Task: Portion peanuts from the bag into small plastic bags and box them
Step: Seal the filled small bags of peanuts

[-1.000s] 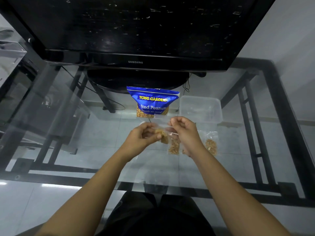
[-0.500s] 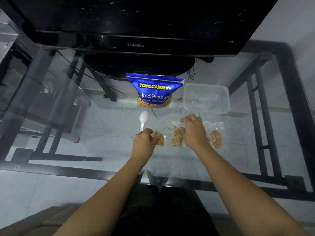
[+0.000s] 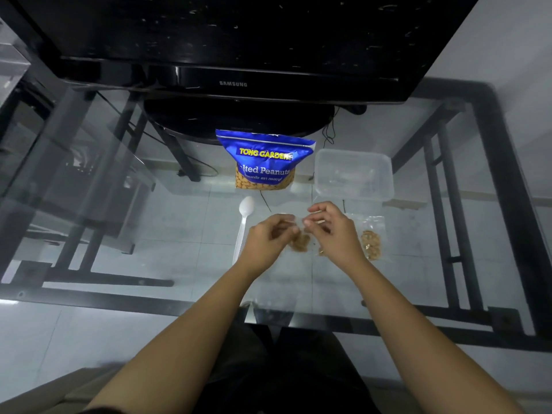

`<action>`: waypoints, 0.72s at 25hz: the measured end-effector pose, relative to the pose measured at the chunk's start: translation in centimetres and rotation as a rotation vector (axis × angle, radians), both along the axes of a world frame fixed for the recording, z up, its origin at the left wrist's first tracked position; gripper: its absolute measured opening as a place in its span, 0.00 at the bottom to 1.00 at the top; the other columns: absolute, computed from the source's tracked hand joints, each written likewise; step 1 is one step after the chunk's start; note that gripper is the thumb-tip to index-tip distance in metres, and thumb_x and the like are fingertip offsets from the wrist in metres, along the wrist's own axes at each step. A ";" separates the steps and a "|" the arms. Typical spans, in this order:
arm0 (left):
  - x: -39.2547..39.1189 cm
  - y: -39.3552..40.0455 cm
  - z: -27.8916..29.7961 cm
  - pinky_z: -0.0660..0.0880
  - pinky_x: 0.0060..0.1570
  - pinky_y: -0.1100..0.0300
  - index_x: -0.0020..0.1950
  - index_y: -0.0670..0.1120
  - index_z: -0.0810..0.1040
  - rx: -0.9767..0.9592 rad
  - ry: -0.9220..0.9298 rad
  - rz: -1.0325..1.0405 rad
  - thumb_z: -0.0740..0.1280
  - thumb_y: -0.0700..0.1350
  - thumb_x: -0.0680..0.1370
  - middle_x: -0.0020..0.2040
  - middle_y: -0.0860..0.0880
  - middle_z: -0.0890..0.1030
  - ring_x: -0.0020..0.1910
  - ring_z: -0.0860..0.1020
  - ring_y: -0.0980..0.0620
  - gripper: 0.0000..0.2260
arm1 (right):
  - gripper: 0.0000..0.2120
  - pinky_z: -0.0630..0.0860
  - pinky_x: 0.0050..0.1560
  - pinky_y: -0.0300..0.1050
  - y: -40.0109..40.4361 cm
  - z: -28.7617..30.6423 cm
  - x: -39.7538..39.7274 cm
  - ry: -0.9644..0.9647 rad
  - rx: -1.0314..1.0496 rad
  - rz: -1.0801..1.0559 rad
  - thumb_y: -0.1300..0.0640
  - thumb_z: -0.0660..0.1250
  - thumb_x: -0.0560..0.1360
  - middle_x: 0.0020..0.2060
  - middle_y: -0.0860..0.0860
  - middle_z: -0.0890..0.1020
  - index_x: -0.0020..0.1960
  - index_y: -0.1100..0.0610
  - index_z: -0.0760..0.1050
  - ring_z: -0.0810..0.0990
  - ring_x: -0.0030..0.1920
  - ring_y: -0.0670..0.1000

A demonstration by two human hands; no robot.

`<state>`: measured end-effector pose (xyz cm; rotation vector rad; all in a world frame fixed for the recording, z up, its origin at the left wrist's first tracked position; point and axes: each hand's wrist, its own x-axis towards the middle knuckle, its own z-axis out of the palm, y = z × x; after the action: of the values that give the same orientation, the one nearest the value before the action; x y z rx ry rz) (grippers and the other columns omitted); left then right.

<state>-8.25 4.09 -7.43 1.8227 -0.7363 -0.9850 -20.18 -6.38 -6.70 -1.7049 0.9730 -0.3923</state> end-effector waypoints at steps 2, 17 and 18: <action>-0.1 -0.3 0.5 0.77 0.42 0.65 0.53 0.41 0.79 -0.104 0.064 0.032 0.67 0.41 0.76 0.44 0.48 0.82 0.42 0.81 0.56 0.08 | 0.09 0.76 0.44 0.31 0.2 0.7 -0.2 -0.063 0.029 -0.088 0.58 0.69 0.74 0.43 0.44 0.82 0.53 0.52 0.73 0.81 0.44 0.41; 1.2 -1.6 4.6 0.71 0.33 0.76 0.44 0.43 0.80 0.016 -0.281 -0.104 0.69 0.45 0.74 0.35 0.48 0.82 0.35 0.79 0.55 0.05 | 0.07 0.78 0.38 0.40 2.4 2.3 0.9 -0.118 -0.040 -0.261 0.59 0.67 0.75 0.35 0.43 0.82 0.39 0.49 0.76 0.83 0.35 0.43; 1.4 -1.6 4.7 0.70 0.33 0.76 0.44 0.43 0.80 0.032 -0.308 -0.116 0.69 0.45 0.75 0.35 0.49 0.82 0.34 0.79 0.55 0.05 | 0.06 0.77 0.37 0.39 2.4 2.3 0.9 -0.102 -0.064 -0.268 0.59 0.67 0.75 0.35 0.43 0.81 0.40 0.51 0.77 0.83 0.35 0.43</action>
<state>-6.88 2.50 -2.78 2.0029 -1.0276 -0.7996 -19.31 -3.98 -4.43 -1.5984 1.1270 -0.6857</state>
